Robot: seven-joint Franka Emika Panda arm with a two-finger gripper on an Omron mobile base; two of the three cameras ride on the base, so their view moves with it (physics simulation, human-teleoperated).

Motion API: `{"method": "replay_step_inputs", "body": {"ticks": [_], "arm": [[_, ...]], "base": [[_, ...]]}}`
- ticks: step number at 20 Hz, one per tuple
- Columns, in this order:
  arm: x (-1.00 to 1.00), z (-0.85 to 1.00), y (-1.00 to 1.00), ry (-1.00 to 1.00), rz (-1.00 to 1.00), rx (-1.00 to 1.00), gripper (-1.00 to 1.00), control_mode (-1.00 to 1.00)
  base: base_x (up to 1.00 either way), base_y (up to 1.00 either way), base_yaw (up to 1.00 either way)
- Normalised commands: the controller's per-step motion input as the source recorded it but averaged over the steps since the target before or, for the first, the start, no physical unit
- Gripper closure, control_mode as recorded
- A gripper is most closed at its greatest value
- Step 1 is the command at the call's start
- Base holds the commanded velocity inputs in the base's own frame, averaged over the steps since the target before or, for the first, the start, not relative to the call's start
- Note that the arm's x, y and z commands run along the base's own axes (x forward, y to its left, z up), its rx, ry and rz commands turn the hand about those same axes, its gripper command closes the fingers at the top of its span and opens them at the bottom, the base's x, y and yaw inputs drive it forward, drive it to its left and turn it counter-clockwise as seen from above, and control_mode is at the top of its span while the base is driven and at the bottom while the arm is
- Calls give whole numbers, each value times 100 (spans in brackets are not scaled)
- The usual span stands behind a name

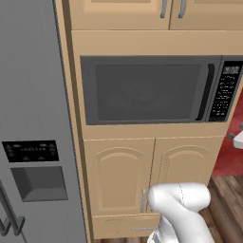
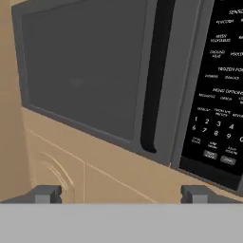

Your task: Remove the mango from the bowl and place it on the small plate. Then place the bowl with only the fish in the microwave, close the door, and press the start button to microwave the fish.

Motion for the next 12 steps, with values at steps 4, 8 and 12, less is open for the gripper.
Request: {"method": "replay_step_inputs", "body": {"ticks": [4, 8, 12], "arm": [[33, 0, 18, -33, 21, 0, -100, -100], [44, 8, -5, -6, 4, 0, -100, -100], [17, 6, -28, 1, 0, 1, -100, -100]], "base": [[0, 0, 0], [0, 0, 0], [0, 0, 0]]}}
